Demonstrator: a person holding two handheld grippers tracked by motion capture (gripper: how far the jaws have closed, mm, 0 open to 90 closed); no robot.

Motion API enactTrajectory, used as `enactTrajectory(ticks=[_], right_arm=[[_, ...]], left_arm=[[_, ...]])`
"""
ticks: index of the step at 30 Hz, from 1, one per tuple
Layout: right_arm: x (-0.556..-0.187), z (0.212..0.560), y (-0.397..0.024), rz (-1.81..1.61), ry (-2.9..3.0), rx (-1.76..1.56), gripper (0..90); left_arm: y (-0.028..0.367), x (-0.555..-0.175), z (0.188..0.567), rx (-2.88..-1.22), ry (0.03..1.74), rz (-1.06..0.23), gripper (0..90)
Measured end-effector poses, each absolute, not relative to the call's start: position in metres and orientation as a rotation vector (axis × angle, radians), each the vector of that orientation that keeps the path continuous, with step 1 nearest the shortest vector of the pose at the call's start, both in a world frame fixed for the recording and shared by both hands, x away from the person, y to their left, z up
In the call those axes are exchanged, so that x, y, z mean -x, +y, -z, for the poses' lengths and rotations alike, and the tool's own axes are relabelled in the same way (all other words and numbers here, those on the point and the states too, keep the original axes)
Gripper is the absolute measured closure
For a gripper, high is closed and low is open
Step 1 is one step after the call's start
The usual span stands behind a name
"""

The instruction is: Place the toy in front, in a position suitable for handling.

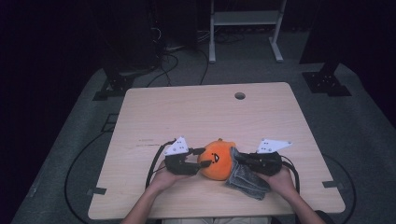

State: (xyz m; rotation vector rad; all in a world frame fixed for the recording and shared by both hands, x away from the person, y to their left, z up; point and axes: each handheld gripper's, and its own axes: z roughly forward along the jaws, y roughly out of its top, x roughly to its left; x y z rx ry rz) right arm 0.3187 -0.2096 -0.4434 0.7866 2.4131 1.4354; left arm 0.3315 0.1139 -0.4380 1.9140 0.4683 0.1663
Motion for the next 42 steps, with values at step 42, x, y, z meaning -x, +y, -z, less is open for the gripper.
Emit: enactTrajectory(ticks=[42], right_arm=[[-0.295, 0.425, -0.197, -1.42, 2.367, -0.617, 79.6]], left_arm=[[0.107, -0.334, 0.436, -1.885, 0.528, -0.184, 54.9]])
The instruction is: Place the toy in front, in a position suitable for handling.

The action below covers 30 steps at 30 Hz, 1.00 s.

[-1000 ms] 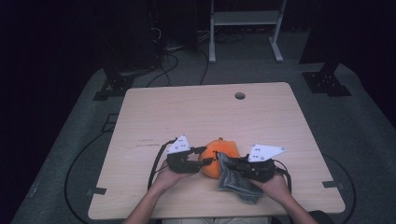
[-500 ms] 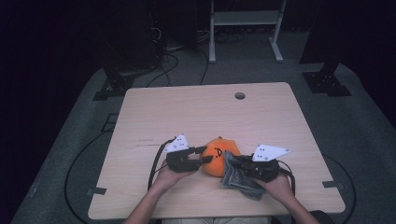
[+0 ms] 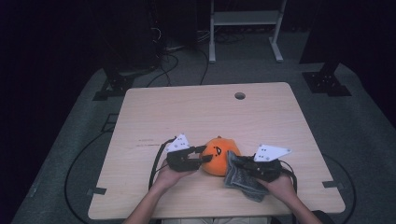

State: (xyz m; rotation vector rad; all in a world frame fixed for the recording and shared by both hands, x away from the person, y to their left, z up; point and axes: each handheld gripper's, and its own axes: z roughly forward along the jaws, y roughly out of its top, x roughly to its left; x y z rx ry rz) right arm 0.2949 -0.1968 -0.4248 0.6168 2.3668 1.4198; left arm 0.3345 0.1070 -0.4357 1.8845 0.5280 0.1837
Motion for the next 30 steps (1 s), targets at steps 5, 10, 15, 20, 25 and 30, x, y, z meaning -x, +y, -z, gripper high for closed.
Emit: enactTrajectory(ticks=[5, 10, 15, 20, 25, 30], right_arm=[[-0.315, 0.42, -0.197, -1.403, 2.397, -0.646, 79.6], [-0.317, 0.43, -0.198, -1.41, 2.426, -0.678, 79.6], [-0.304, 0.417, -0.2, -1.441, 2.433, -0.611, 79.6], [-0.3, 0.392, -0.182, -1.479, 2.448, -0.458, 79.6], [-0.312, 0.402, -0.179, -1.428, 2.482, -0.477, 79.7], [-0.314, 0.413, -0.19, -1.448, 2.472, -0.546, 79.7]], left_arm=[[0.107, -0.334, 0.435, -1.894, 0.518, -0.198, 49.4], [0.103, -0.335, 0.438, -1.898, 0.606, -0.154, 20.6], [0.098, -0.328, 0.436, -1.926, 0.522, -0.194, 40.1], [0.089, -0.319, 0.433, -1.965, 0.389, -0.265, 44.6], [0.091, -0.317, 0.435, -2.008, 0.339, -0.297, 46.0], [0.096, -0.325, 0.436, -1.976, 0.438, -0.226, 34.5]])
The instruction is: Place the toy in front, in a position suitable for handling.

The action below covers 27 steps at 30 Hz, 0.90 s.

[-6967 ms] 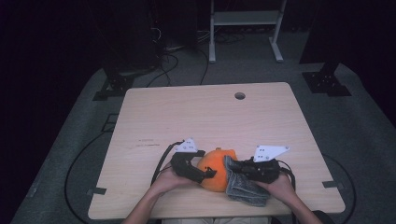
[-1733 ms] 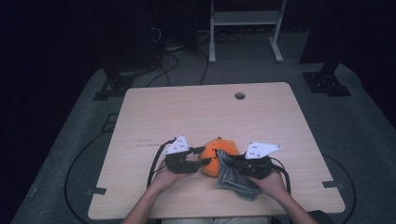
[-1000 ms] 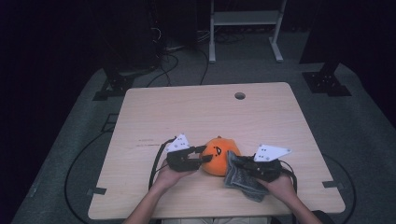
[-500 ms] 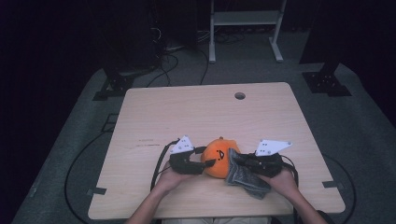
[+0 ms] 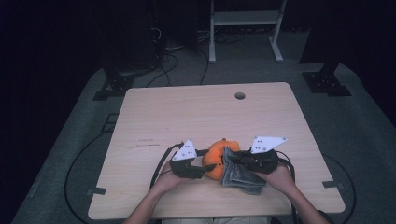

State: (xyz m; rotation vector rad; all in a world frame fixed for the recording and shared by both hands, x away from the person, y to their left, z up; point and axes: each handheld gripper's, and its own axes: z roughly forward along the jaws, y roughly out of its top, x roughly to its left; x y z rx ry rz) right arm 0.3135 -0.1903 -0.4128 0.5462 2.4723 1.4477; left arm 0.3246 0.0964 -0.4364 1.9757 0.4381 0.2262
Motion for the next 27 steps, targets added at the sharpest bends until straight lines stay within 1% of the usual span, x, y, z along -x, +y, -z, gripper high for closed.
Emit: enactTrajectory(ticks=[1, 2, 3, 4, 6, 7, 8, 11, 16, 17, 18, 19, 20, 21, 22, 23, 25, 26, 27], right_arm=[[-0.313, 0.416, -0.192, -1.458, 2.471, -0.564, 79.7], [-0.31, 0.42, -0.194, -1.486, 2.466, -0.587, 79.7], [-0.309, 0.421, -0.194, -1.493, 2.469, -0.582, 79.7], [-0.306, 0.42, -0.192, -1.489, 2.471, -0.574, 79.7], [-0.305, 0.419, -0.191, -1.482, 2.473, -0.555, 79.7], [-0.304, 0.414, -0.191, -1.492, 2.468, -0.543, 79.7], [-0.304, 0.414, -0.191, -1.492, 2.468, -0.543, 79.7], [-0.311, 0.407, -0.199, -1.537, 2.426, -0.573, 79.6], [-0.319, 0.413, -0.205, -1.528, 2.434, -0.625, 79.7], [-0.32, 0.417, -0.206, -1.53, 2.442, -0.641, 79.7], [-0.32, 0.417, -0.206, -1.53, 2.442, -0.641, 79.7], [-0.318, 0.419, -0.206, -1.533, 2.436, -0.64, 79.6], [-0.317, 0.42, -0.205, -1.529, 2.439, -0.641, 79.7], [-0.312, 0.423, -0.203, -1.529, 2.446, -0.632, 79.7], [-0.312, 0.423, -0.203, -1.529, 2.446, -0.632, 79.7], [-0.309, 0.421, -0.201, -1.512, 2.449, -0.611, 79.7], [-0.307, 0.416, -0.201, -1.502, 2.441, -0.594, 79.7], [-0.307, 0.416, -0.201, -1.502, 2.441, -0.594, 79.7], [-0.306, 0.412, -0.201, -1.506, 2.431, -0.581, 79.7]], left_arm=[[0.096, -0.326, 0.436, -1.957, 0.476, -0.198, 27.8], [0.094, -0.328, 0.436, -1.942, 0.51, -0.165, 18.7], [0.091, -0.33, 0.437, -1.931, 0.556, -0.114, 18.8], [0.091, -0.33, 0.437, -1.932, 0.56, -0.115, 23.0], [0.091, -0.329, 0.437, -1.937, 0.546, -0.136, 34.5], [0.091, -0.327, 0.436, -1.942, 0.509, -0.178, 38.6], [0.091, -0.327, 0.436, -1.942, 0.509, -0.178, 40.8], [0.093, -0.324, 0.437, -1.955, 0.445, -0.199, 43.8], [0.095, -0.324, 0.437, -1.97, 0.415, -0.206, 44.7], [0.096, -0.325, 0.437, -1.962, 0.427, -0.195, 43.5], [0.096, -0.325, 0.437, -1.962, 0.427, -0.195, 39.1], [0.096, -0.326, 0.437, -1.945, 0.46, -0.173, 39.1], [0.096, -0.329, 0.436, -1.913, 0.514, -0.118, 31.4], [0.094, -0.333, 0.436, -1.873, 0.585, -0.022, 23.5], [0.094, -0.333, 0.436, -1.873, 0.585, -0.022, 25.2], [0.092, -0.329, 0.436, -1.903, 0.552, -0.093, 31.4], [0.091, -0.328, 0.436, -1.904, 0.54, -0.11, 38.8], [0.091, -0.326, 0.435, -1.91, 0.519, -0.132, 38.8], [0.091, -0.324, 0.434, -1.924, 0.491, -0.162, 41.8]])
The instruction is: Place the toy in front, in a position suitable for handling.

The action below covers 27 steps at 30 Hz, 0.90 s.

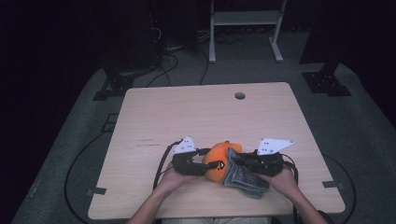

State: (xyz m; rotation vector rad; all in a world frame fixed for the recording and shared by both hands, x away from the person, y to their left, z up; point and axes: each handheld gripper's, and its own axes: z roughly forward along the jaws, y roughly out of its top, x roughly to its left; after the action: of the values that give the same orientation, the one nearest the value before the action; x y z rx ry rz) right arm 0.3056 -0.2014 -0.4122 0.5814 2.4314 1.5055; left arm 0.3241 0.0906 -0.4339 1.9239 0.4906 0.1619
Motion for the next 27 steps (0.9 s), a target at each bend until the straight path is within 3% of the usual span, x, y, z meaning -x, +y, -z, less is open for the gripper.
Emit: enactTrajectory(ticks=[5, 11, 15, 17, 18, 20, 27], right_arm=[[-0.301, 0.391, -0.184, -1.53, 2.439, -0.422, 79.7], [-0.312, 0.404, -0.193, -1.518, 2.47, -0.498, 79.7], [-0.311, 0.415, -0.205, -1.524, 2.457, -0.574, 79.7], [-0.309, 0.416, -0.208, -1.526, 2.46, -0.577, 79.7], [-0.307, 0.413, -0.208, -1.503, 2.465, -0.568, 79.7], [-0.305, 0.407, -0.208, -1.518, 2.467, -0.547, 79.7], [-0.299, 0.387, -0.19, -1.526, 2.477, -0.415, 79.7]], left_arm=[[0.079, -0.308, 0.427, -1.989, 0.279, -0.305, 47.4], [0.084, -0.31, 0.431, -1.998, 0.286, -0.286, 47.6], [0.083, -0.319, 0.431, -1.967, 0.45, -0.203, 17.6], [0.081, -0.322, 0.434, -1.971, 0.493, -0.142, 17.7], [0.08, -0.321, 0.434, -1.965, 0.465, -0.148, 28.0], [0.08, -0.316, 0.432, -1.971, 0.405, -0.201, 36.8], [0.07, -0.298, 0.427, -2.02, 0.205, -0.35, 45.5]])
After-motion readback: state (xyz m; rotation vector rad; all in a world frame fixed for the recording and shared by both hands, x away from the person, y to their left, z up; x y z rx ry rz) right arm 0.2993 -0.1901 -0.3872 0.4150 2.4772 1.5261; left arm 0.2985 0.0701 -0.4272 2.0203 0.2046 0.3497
